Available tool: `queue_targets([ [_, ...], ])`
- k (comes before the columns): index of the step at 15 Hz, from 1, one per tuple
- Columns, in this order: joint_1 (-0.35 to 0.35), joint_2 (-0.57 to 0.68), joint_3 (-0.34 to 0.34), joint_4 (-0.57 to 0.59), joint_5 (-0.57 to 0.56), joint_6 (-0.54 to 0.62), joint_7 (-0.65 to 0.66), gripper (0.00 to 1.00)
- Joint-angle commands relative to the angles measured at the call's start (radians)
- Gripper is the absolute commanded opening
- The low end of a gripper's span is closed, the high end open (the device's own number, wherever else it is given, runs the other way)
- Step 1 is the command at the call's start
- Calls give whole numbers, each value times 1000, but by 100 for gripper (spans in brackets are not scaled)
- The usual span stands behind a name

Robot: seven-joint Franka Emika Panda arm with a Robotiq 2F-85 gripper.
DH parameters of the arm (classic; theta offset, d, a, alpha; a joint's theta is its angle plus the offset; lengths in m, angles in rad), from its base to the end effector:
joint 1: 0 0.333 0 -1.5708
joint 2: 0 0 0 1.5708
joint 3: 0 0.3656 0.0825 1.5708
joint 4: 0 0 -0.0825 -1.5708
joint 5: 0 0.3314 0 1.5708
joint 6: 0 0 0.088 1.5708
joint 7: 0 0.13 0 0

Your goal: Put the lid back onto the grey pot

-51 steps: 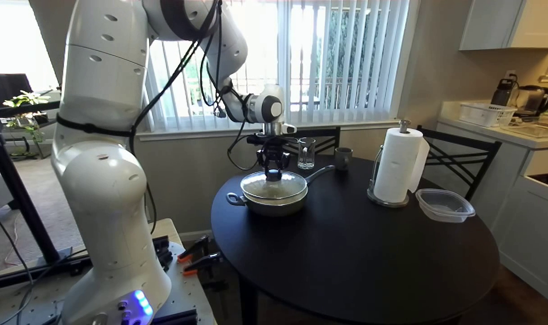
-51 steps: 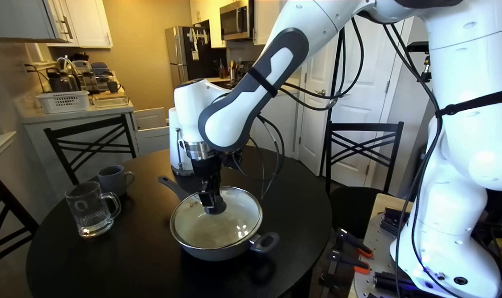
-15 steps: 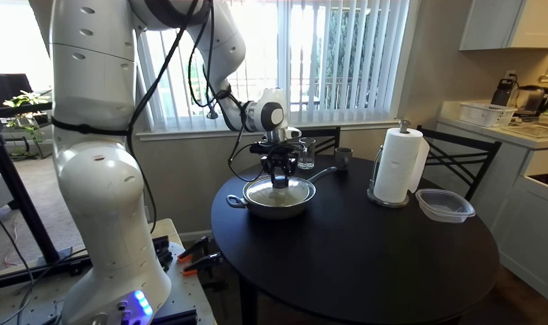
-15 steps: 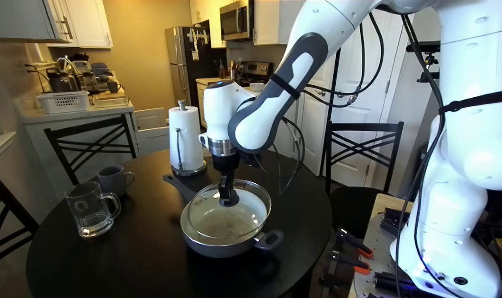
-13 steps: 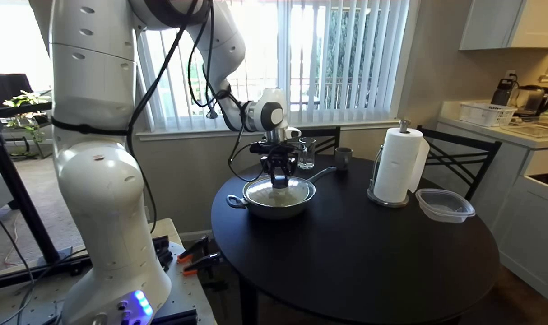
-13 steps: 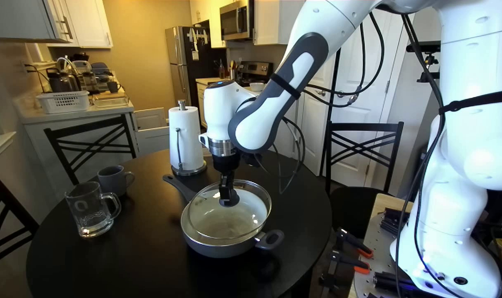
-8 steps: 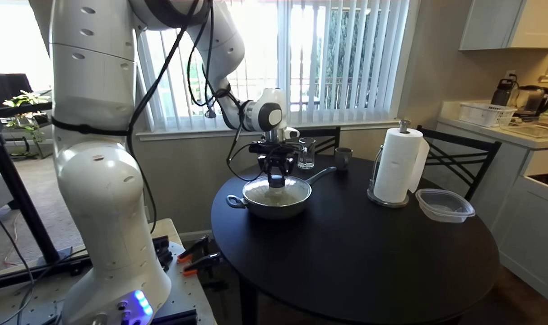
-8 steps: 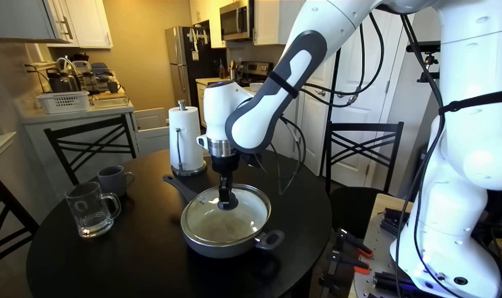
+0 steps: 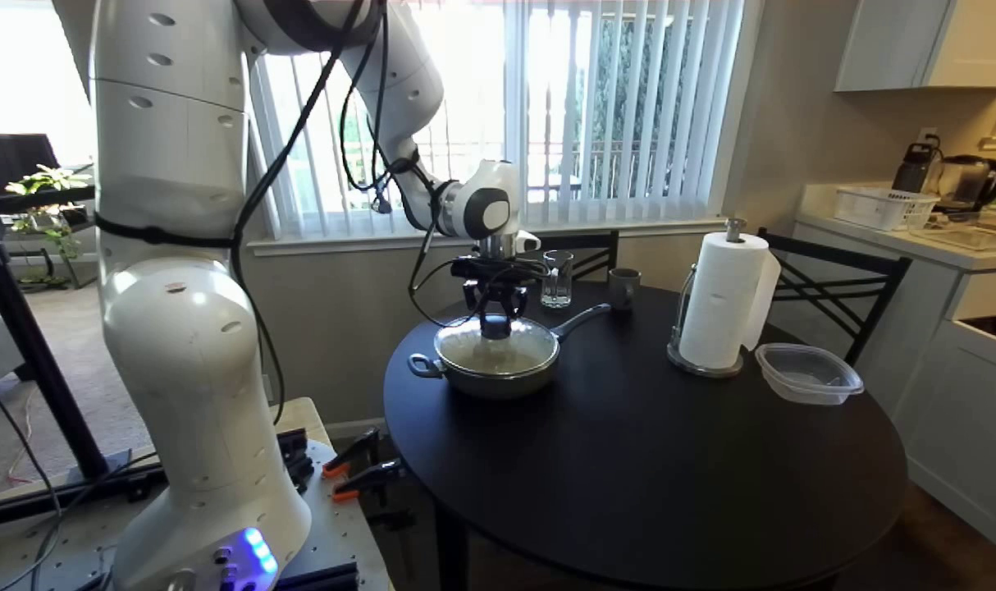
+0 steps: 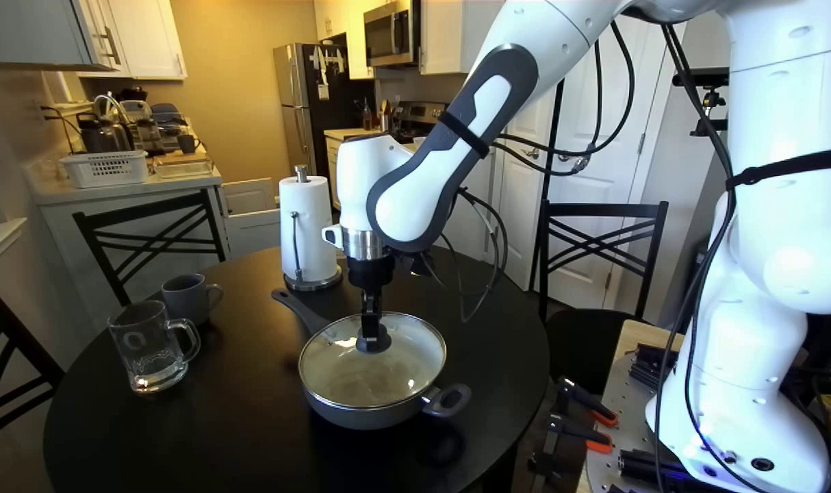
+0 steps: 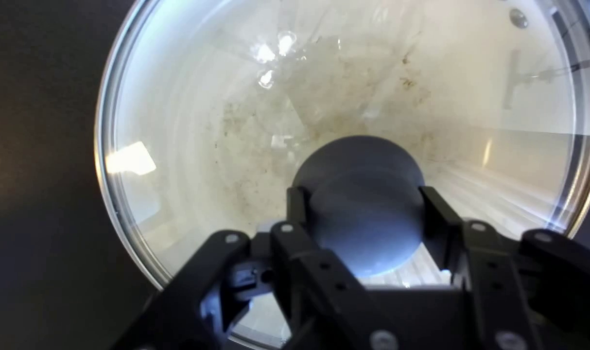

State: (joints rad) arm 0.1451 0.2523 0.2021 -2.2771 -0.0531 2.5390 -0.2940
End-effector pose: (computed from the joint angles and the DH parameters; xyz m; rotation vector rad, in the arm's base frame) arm 0.4883 0.1741 0.3160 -2.9437 -1.0382 -0.0236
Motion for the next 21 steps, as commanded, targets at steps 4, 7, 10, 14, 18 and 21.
queue_targets([
  [4,-18,-30,3,-37,19,66,-20,33],
  [7,-17,-28,-2,-45,11,86,-15,33],
  [10,-10,-30,-10,-48,-9,88,-2,33],
  [14,-6,2,-6,-15,-4,56,1,64],
  [18,-7,-3,-10,-15,-6,60,1,84],
  [21,-7,-4,-10,-15,-6,60,1,84],
])
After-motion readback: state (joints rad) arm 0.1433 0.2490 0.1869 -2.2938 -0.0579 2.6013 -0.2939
